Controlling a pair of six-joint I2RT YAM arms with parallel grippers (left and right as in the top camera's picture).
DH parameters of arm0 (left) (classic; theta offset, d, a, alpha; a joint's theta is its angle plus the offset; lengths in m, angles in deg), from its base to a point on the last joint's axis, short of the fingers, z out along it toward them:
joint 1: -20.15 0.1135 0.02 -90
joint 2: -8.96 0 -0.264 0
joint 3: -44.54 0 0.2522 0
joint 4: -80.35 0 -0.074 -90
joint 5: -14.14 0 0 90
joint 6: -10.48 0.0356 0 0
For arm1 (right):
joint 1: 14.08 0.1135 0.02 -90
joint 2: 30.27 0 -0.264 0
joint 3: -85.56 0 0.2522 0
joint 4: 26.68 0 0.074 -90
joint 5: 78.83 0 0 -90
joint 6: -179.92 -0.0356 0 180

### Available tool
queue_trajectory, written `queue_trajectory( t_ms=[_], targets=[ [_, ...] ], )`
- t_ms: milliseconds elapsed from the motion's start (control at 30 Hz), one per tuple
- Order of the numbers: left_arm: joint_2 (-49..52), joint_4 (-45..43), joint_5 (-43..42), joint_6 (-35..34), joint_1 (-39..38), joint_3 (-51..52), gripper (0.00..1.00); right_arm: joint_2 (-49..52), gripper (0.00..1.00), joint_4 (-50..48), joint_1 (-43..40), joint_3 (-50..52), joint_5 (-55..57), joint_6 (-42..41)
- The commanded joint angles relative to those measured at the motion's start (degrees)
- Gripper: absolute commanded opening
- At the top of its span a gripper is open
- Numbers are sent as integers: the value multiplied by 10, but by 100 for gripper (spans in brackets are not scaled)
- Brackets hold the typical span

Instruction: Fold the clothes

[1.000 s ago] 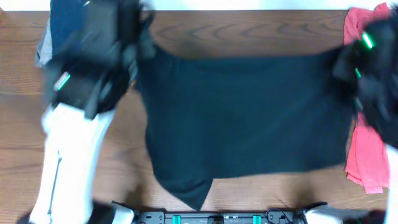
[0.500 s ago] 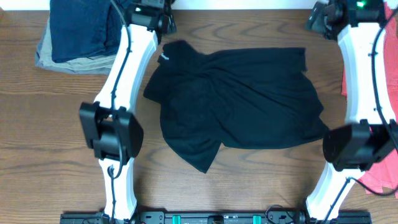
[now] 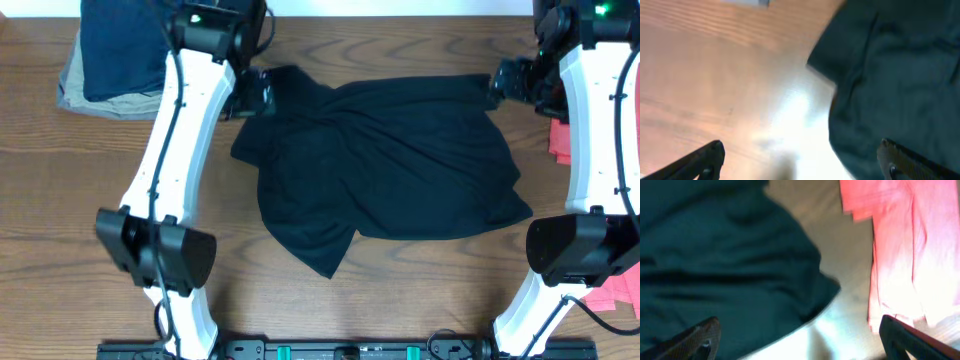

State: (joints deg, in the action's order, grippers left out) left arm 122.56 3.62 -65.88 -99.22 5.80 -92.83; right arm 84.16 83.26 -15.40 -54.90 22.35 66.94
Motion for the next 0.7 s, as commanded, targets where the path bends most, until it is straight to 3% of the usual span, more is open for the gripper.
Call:
queue_trajectory(
  t_ms=[0, 67, 333, 500, 667],
  targets=[
    [-17, 43, -21, -37, 0, -7, 98, -16, 99, 12, 1, -7, -18, -10],
    [-40, 62, -16, -59, 0, -7, 98, -32, 99, 11, 1, -7, -28, -19],
    [-187, 73, -65, -43, -3, 47, 98, -148, 99, 11, 8, 22, -28, -26],
    [-283, 67, -118, -37, -35, 187, 98, -204, 99, 10, 9, 114, -6, -20],
    [-361, -21, -153, -70, -103, 395, 98, -211, 99, -28, 9, 211, 12, -20]
  ],
)
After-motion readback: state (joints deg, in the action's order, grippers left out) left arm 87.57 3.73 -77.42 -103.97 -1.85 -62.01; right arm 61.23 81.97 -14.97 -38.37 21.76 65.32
